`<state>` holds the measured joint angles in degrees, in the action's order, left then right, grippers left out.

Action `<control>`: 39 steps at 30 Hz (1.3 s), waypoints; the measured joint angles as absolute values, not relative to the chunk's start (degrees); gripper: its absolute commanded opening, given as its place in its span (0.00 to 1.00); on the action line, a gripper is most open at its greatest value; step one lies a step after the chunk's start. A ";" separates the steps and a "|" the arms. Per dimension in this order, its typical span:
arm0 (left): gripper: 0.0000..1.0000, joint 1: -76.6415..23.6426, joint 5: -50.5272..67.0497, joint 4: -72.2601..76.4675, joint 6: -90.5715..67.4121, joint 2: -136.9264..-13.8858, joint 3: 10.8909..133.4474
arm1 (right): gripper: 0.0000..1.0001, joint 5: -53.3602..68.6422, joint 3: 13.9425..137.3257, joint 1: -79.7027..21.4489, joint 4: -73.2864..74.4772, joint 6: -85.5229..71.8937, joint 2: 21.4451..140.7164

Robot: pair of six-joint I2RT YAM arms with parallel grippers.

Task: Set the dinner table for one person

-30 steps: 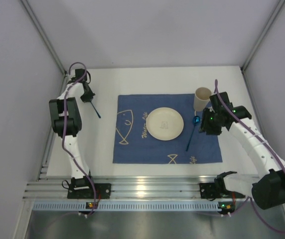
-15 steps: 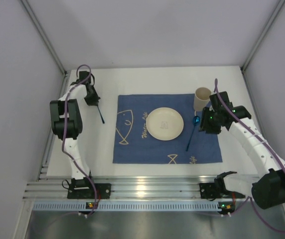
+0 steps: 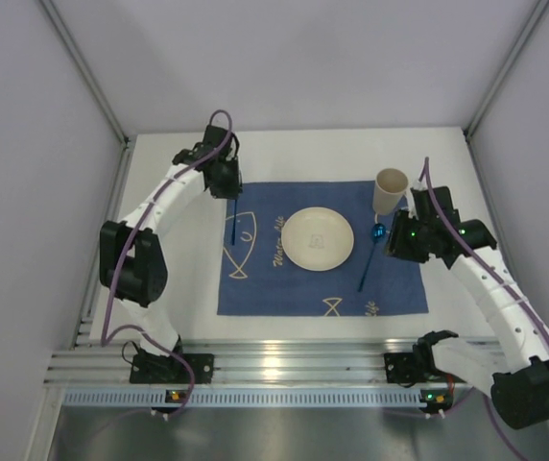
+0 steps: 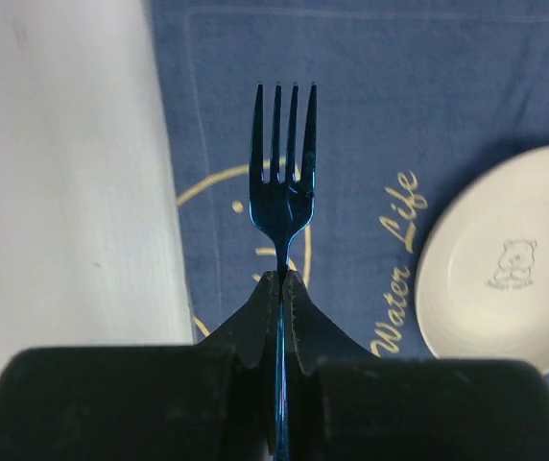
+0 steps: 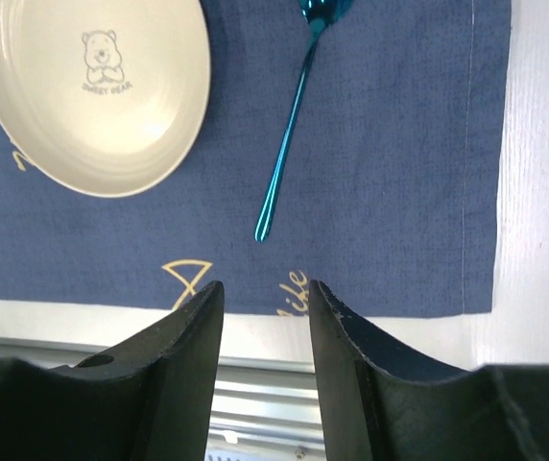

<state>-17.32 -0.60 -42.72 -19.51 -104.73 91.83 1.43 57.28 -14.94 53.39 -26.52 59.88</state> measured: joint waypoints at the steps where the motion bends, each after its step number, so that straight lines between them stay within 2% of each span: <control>1: 0.00 -18.55 -0.64 -42.72 -19.94 -103.81 91.05 | 0.41 1.52 56.71 -14.94 53.39 -26.50 59.33; 12: 0.00 -26.39 -0.73 -41.41 -32.60 -101.08 74.65 | 0.41 1.56 55.44 -14.94 55.51 -25.65 53.17; 18: 0.00 -30.02 -2.81 -36.93 -39.09 -100.99 70.89 | 0.41 1.72 55.13 -14.94 57.36 -25.50 51.79; 20: 0.10 -30.83 -3.29 -35.97 -39.38 -101.03 70.83 | 0.41 1.87 55.13 -14.94 57.74 -25.47 51.77; 21: 0.27 -31.09 -3.77 -35.51 -39.35 -101.03 70.83 | 0.41 2.00 55.11 -14.94 57.89 -25.47 51.77; 23: 0.50 -31.33 -4.34 -34.81 -39.13 -101.12 70.83 | 0.41 2.20 55.11 -14.94 58.15 -25.47 51.72; 24: 0.85 -31.38 -4.56 -34.41 -39.29 -101.16 70.81 | 0.41 2.28 55.11 -14.94 58.26 -25.47 51.64; 25: 0.94 -31.46 -4.84 -33.91 -39.16 -101.21 70.81 | 0.41 2.39 55.11 -14.94 58.37 -25.47 51.53; 27: 0.98 -31.57 -5.21 -33.41 -39.92 -101.23 70.81 | 0.44 2.59 55.11 -14.94 58.41 -25.47 51.22; 28: 0.98 -31.62 -5.43 -33.30 -40.10 -101.23 70.81 | 0.48 2.68 55.11 -14.94 58.43 -25.43 51.07; 32: 0.98 -32.01 -6.39 -34.02 -40.16 -100.97 70.98 | 0.86 3.38 55.20 -14.94 58.43 -24.97 50.41; 33: 0.98 -32.14 -6.79 -34.57 -40.12 -100.60 71.18 | 1.00 4.32 55.42 -14.94 58.43 -24.67 50.09; 39: 0.98 -34.72 -10.28 -36.34 -38.04 -89.56 71.33 | 1.00 10.81 64.10 -14.94 56.53 -23.55 47.53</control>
<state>-34.72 -10.28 -36.34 -38.04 -89.56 71.33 10.81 64.10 -14.94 56.53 -23.55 47.53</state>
